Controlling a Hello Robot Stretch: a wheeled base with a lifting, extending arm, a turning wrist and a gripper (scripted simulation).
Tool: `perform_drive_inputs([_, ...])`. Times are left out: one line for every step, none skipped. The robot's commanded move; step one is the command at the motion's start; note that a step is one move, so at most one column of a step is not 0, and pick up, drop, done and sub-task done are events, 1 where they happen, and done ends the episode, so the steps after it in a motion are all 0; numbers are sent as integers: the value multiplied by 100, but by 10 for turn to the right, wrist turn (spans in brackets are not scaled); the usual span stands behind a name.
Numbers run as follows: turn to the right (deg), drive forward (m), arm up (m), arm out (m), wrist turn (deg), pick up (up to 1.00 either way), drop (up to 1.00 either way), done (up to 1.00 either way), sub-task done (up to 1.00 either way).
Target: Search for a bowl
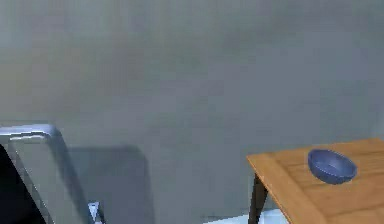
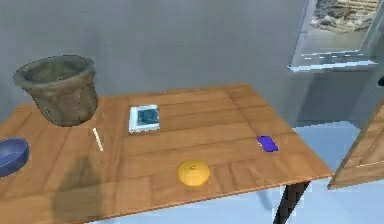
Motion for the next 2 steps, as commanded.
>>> perform_drive_inputs([390,0,0,0,0,0,0,0,0])
perform_drive_inputs([0,0,0,0,0,0,0,100,0])
